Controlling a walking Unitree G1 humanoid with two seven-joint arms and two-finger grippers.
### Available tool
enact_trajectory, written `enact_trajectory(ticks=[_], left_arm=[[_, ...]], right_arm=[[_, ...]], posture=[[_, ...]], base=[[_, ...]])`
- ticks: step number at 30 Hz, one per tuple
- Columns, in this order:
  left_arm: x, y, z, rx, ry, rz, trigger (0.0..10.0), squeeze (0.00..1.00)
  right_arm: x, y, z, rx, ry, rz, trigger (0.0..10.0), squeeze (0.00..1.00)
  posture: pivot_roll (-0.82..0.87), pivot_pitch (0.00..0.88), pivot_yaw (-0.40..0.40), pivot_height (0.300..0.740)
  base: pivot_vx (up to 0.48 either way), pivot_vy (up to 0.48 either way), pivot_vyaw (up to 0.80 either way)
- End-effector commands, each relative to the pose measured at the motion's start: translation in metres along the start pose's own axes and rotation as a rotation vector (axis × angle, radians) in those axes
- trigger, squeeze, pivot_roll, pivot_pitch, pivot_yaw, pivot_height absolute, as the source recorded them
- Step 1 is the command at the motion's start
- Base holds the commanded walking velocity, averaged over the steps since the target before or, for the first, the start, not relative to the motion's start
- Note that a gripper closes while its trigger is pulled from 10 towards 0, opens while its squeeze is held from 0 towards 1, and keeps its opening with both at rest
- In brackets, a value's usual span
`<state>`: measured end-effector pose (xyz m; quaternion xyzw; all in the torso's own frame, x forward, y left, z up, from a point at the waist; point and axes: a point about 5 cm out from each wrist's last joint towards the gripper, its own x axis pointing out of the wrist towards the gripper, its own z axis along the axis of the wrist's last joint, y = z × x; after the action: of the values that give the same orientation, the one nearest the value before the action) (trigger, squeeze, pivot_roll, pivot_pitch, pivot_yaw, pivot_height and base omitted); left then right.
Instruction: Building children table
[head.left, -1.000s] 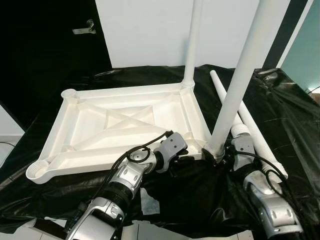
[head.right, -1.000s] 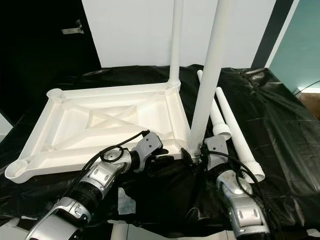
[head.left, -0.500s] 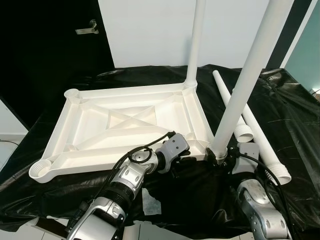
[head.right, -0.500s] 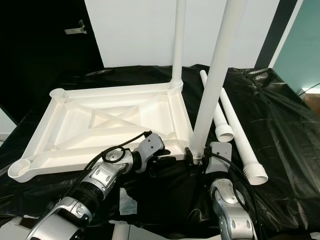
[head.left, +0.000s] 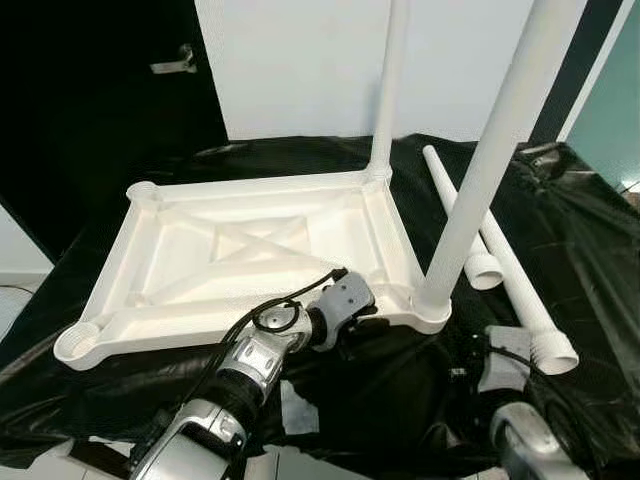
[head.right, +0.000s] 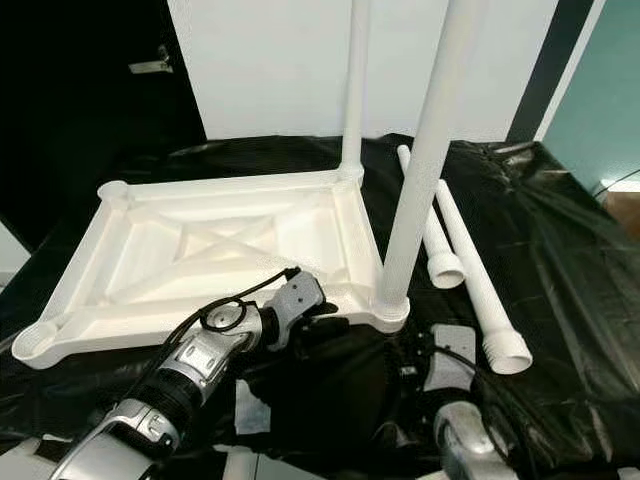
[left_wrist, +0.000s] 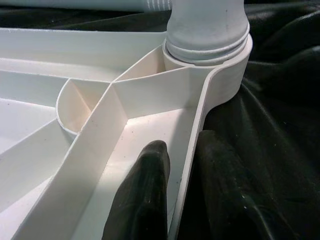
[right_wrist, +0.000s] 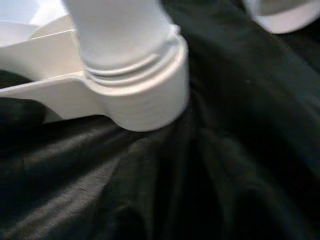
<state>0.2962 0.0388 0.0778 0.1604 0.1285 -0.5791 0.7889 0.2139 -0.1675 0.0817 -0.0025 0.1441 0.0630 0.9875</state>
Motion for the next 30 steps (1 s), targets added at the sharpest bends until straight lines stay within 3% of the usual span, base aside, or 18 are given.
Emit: enact_trajectory(ticks=[1, 2, 4, 7, 8, 9, 13, 14, 16, 20, 22, 25, 28, 29, 30], left_arm=[[-0.001, -0.024, -0.038, -0.105, 0.12, -0.152, 10.0, 0.05], [-0.002, -0.023, -0.037, -0.109, 0.115, -0.159, 10.0, 0.49], [-0.003, -0.025, -0.039, -0.105, 0.124, -0.175, 10.0, 0.54], [-0.002, -0.026, -0.04, -0.109, 0.13, -0.169, 10.0, 0.45], [-0.001, -0.025, -0.04, -0.109, 0.132, -0.157, 10.0, 0.21], [0.0, -0.025, -0.04, -0.108, 0.133, -0.148, 10.0, 0.0], [0.001, -0.025, -0.037, -0.088, 0.126, -0.145, 10.0, 0.0], [0.001, -0.024, -0.035, -0.083, 0.117, -0.139, 10.0, 0.0], [0.002, -0.021, -0.032, -0.089, 0.098, -0.128, 10.0, 0.0], [0.0, -0.013, -0.02, -0.126, 0.021, -0.086, 10.0, 0.0], [-0.007, -0.004, -0.012, -0.163, -0.041, -0.064, 10.0, 0.0], [-0.009, -0.001, -0.009, -0.174, -0.06, -0.056, 10.0, 0.0], [-0.018, 0.008, -0.006, -0.193, -0.103, -0.036, 10.0, 0.0], [-0.021, 0.011, -0.005, -0.195, -0.122, -0.03, 10.0, 0.0], [-0.024, 0.013, -0.003, -0.192, -0.144, -0.021, 10.0, 0.0]], right_arm=[[0.003, 0.005, -0.004, 0.012, 0.028, 0.034, 0.0, 0.0], [0.006, 0.006, -0.004, 0.005, 0.031, 0.047, 0.0, 0.0], [0.014, 0.007, -0.001, -0.01, 0.028, 0.066, 0.0, 0.0], [0.023, 0.008, 0.004, -0.037, 0.018, 0.095, 0.0, 0.0], [0.029, 0.007, 0.008, -0.05, 0.013, 0.109, 0.0, 0.0], [0.034, 0.007, 0.011, -0.061, 0.011, 0.123, 0.9, 0.0], [0.047, 0.005, 0.021, -0.088, 0.0, 0.141, 1.3, 0.0], [0.051, 0.004, 0.024, -0.099, -0.007, 0.142, 1.9, 0.0], [0.055, 0.002, 0.027, -0.106, -0.011, 0.135, 2.2, 0.0], [0.062, 0.0, 0.029, -0.114, -0.008, 0.102, 2.0, 0.0], [0.063, 0.005, 0.027, -0.104, -0.001, 0.095, 3.8, 0.0], [0.063, 0.007, 0.025, -0.099, 0.003, 0.094, 3.8, 0.0], [0.063, 0.013, 0.018, -0.094, 0.02, 0.09, 4.7, 0.0], [0.063, 0.016, 0.016, -0.092, 0.024, 0.094, 5.7, 0.0], [0.062, 0.019, 0.015, -0.09, 0.027, 0.098, 5.7, 0.0]], posture=[[-0.09, 0.0, -0.005, 0.74], [-0.08, 0.0, -0.007, 0.74], [-0.07, 0.0, -0.007, 0.74], [-0.07, 0.0, -0.003, 0.74], [-0.06, 0.0, -0.003, 0.74], [-0.06, 0.0, -0.002, 0.74], [-0.05, 0.0, -0.004, 0.74], [-0.05, 0.0, -0.005, 0.74], [-0.05, 0.0, -0.005, 0.74], [-0.04, 0.0, -0.008, 0.74], [-0.04, 0.0, -0.007, 0.74], [-0.04, 0.0, -0.007, 0.74], [-0.04, 0.0, 0.002, 0.74], [-0.04, 0.0, 0.002, 0.74], [-0.04, 0.0, 0.007, 0.74]], base=[[0.0, 0.0, 0.0], [0.0, 0.0, 0.0], [0.0, 0.0, 0.0], [0.0, 0.0, 0.0], [0.0, 0.0, 0.0], [0.0, 0.0, 0.0], [0.0, 0.0, 0.0], [0.0, 0.0, 0.0], [0.0, 0.0, 0.0], [0.0, 0.0, 0.0], [0.0, 0.0, 0.0], [0.0, 0.0, 0.0], [0.0, 0.0, 0.0], [0.0, 0.0, 0.0], [0.0, 0.0, 0.0]])
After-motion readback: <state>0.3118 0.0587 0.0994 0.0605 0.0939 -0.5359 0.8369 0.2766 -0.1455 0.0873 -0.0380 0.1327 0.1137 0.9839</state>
